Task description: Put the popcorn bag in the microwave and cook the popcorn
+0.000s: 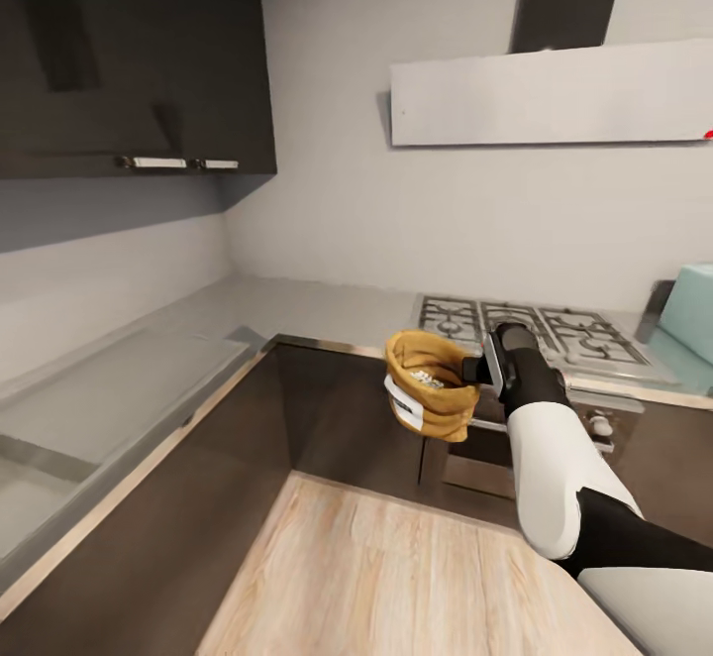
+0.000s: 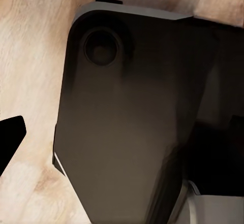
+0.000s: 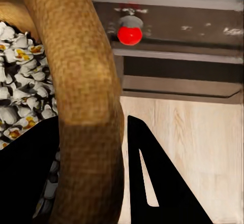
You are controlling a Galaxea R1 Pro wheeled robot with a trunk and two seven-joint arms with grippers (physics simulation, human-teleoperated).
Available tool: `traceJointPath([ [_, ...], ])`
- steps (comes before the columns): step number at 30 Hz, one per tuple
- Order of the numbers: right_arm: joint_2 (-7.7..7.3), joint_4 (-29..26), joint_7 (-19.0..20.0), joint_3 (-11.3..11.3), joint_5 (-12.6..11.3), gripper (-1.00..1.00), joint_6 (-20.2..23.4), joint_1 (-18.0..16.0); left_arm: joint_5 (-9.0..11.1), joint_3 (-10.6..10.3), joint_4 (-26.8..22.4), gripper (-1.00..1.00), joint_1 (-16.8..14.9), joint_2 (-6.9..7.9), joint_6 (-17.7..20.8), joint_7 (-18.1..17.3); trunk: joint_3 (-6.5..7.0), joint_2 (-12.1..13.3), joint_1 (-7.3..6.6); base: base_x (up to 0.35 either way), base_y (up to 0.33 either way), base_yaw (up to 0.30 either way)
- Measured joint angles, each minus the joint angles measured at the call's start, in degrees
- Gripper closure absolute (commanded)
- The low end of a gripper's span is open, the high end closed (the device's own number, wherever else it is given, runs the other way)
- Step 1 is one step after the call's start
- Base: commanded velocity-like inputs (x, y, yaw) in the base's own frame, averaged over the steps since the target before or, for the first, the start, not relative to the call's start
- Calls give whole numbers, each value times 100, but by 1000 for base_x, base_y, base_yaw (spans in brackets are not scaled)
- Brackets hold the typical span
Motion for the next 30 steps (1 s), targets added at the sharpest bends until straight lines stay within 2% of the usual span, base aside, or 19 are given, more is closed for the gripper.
traceJointPath([
  [10, 0, 0, -7, 0, 2, 100, 0, 0, 0, 0, 0, -100, 0, 7, 0, 0, 29, 0, -1, -313, 0, -274],
  [13, -6, 0, -7, -4, 9, 100, 0, 0, 0, 0, 0, -100, 0, 9, 0, 0, 37, 0, -3, -40, 0, -276],
  [14, -121, -1, -4, -1, 60, 100, 1, 0, 0, 1, -1, -100, 1, 9, 0, 0, 40, 0, -4, -3, 0, -277],
  [17, -195, 0, -6, -1, 8, 100, 0, 0, 0, 0, 0, -100, 0, 9, 0, 0, 48, 0, -4, -1, 0, -277],
  [30, -220, 0, -7, 0, 4, 100, 0, 0, 0, 0, 0, -100, 0, 9, 0, 0, 85, 0, -4, 0, 0, -277],
])
